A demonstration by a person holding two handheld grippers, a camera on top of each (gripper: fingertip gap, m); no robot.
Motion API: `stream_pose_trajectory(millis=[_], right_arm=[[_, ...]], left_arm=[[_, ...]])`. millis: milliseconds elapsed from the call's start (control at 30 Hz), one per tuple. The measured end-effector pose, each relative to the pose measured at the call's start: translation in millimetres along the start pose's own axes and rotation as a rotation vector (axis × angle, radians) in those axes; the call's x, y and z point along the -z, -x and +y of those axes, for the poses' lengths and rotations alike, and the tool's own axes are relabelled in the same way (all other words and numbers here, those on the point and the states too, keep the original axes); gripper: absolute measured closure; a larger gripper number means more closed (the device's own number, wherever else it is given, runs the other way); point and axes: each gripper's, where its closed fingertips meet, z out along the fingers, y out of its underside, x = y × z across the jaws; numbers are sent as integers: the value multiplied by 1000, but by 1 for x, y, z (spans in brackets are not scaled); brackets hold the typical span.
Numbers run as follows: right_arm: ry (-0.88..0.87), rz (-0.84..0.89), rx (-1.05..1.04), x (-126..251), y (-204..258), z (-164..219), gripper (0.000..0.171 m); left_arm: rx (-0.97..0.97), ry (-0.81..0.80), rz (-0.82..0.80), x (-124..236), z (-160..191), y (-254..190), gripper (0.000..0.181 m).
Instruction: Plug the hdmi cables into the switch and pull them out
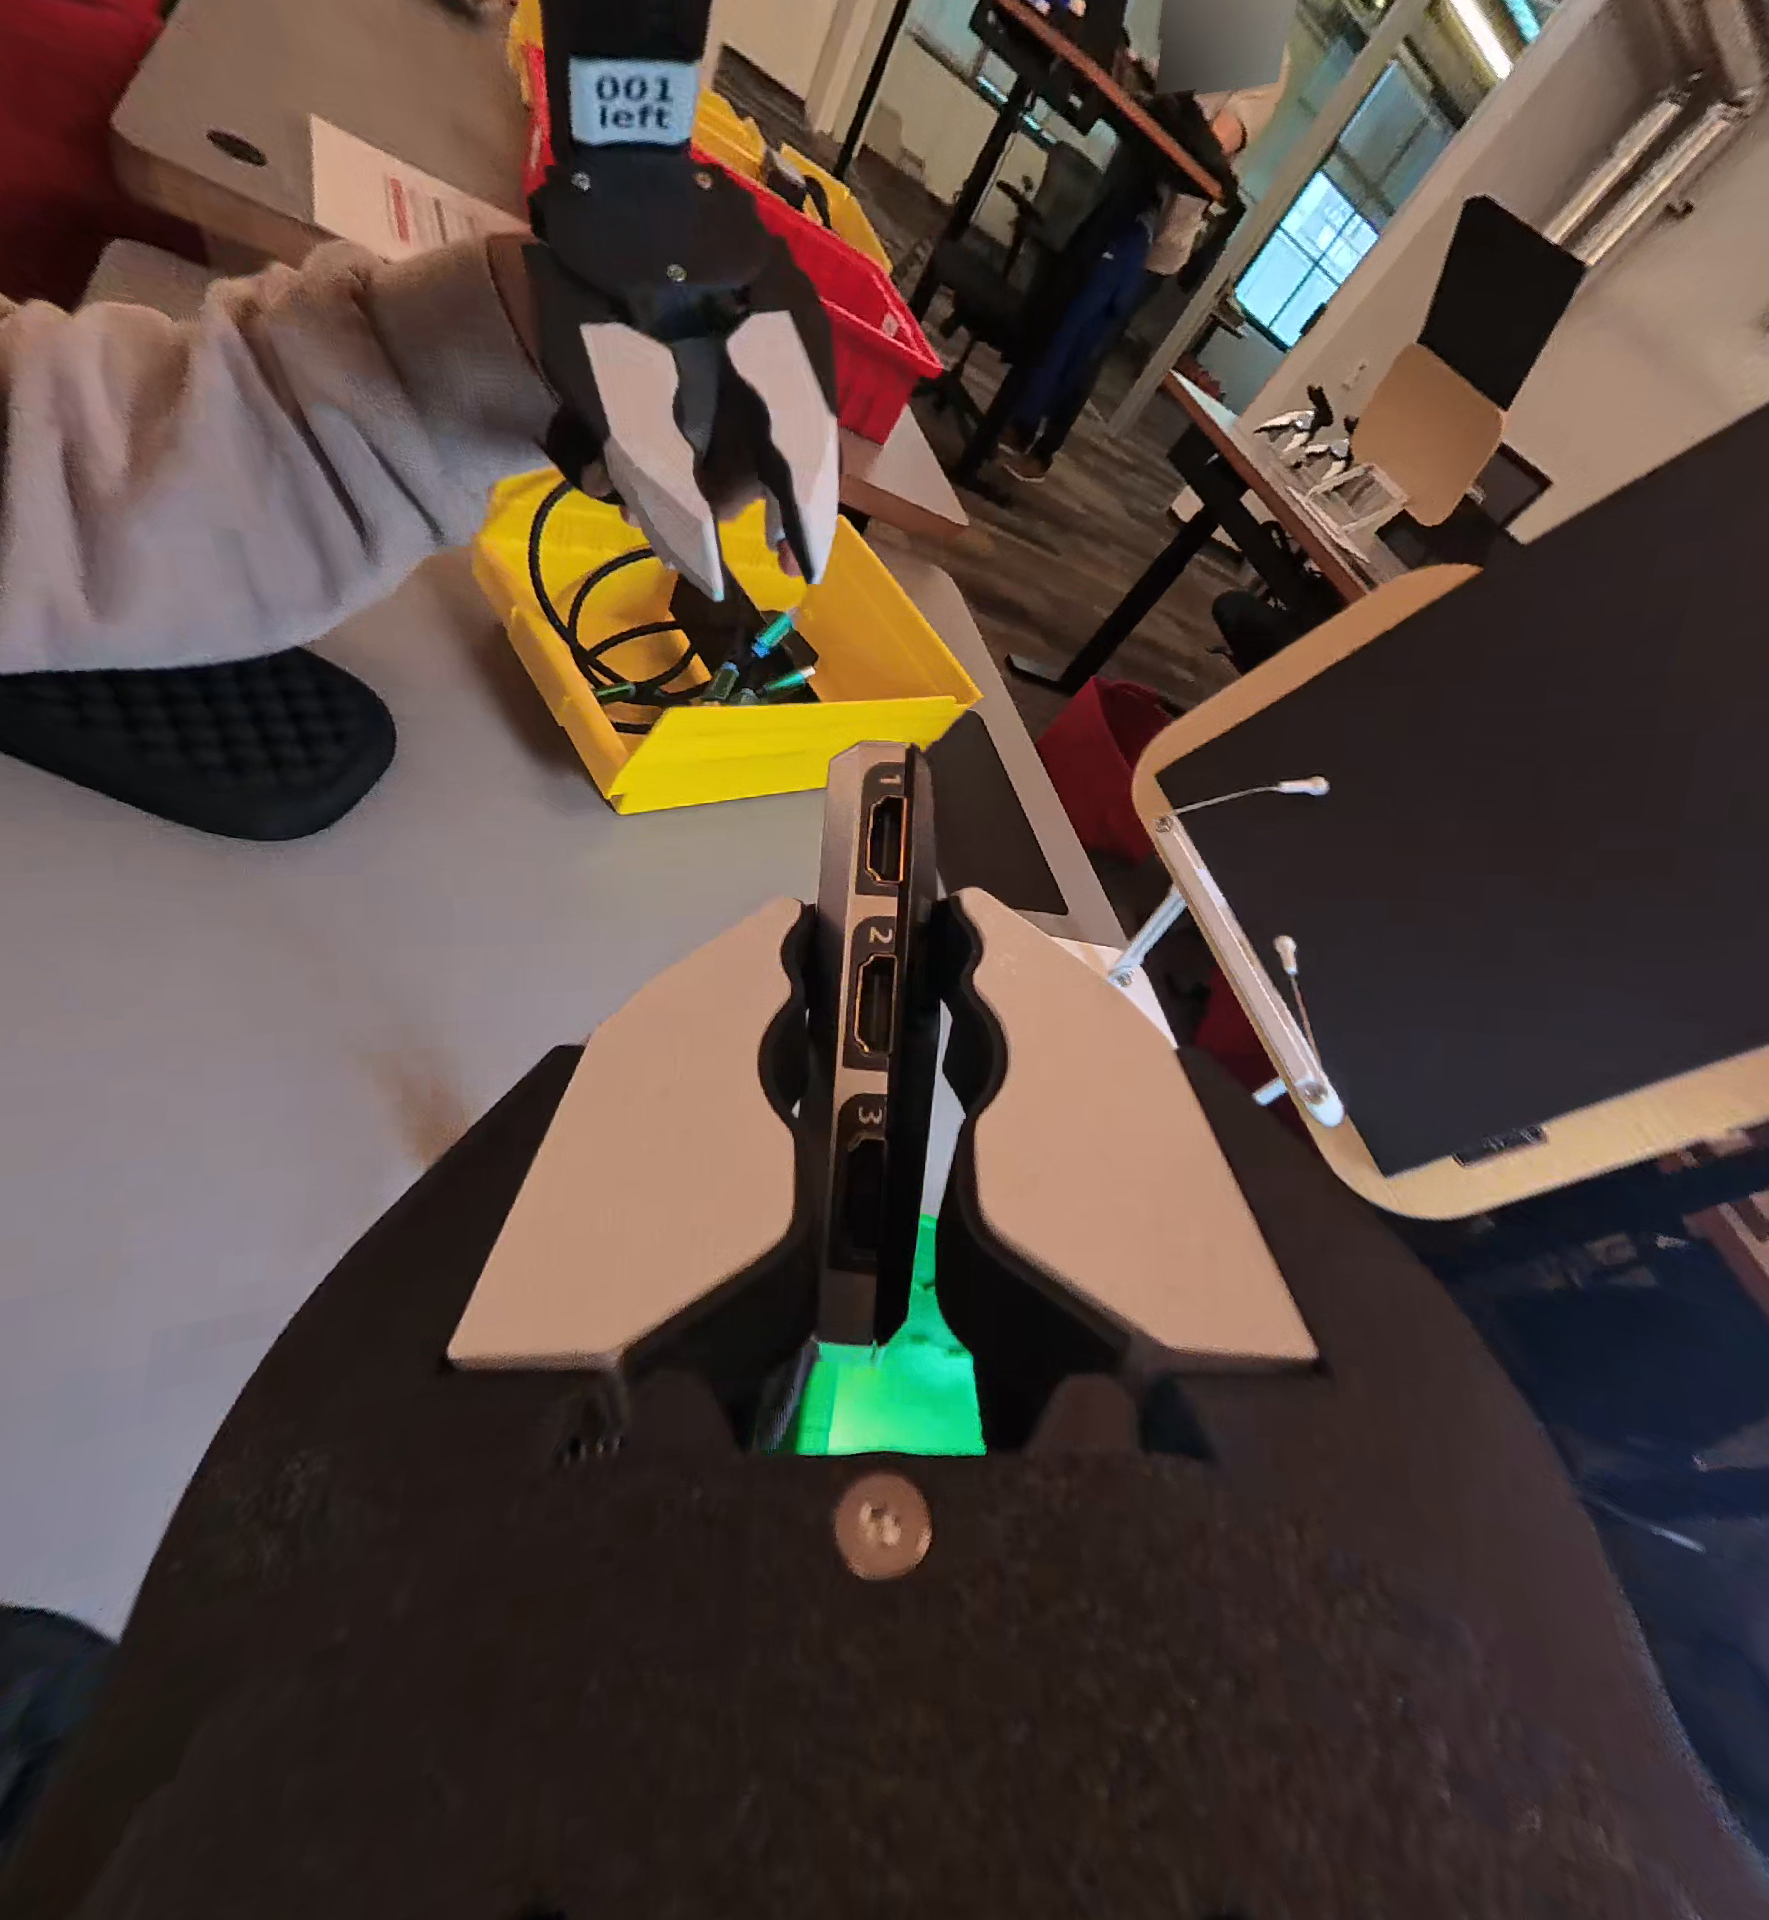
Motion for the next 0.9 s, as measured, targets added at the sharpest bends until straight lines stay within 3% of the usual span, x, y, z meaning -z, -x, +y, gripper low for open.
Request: stream_pose_trajectory(millis=[100, 300, 367, 500, 600, 700, 800, 900], right_arm=[[35, -4, 52, -32, 12, 3, 150], [79, -121, 162, -67, 59, 7, 149], [83, -112, 170, -69, 60, 7, 149], [-42, -94, 158, -64, 61, -12, 147], [-230, -70, 75, -42, 49, -36, 127], [-331, -73, -39, -28, 34, -36, 120], [-292, -144, -132, -46, 36, -13, 116], [-177, -221, -149, -87, 56, 12, 114]], left_arm=[[-96, -43, 71, -39, -31, -24, 148], [-306, 40, 50, -96, -20, -51, 145], [-302, 8, 82, -95, -18, -59, 159], [-284, -89, 104, -80, -29, -61, 159], [-212, -234, 101, -62, -45, -53, 159], [-116, -416, 89, -39, -67, -42, 159], [-50, -556, 65, -23, -85, -35, 159], [-19, -634, 75, -16, -95, -35, 159]])
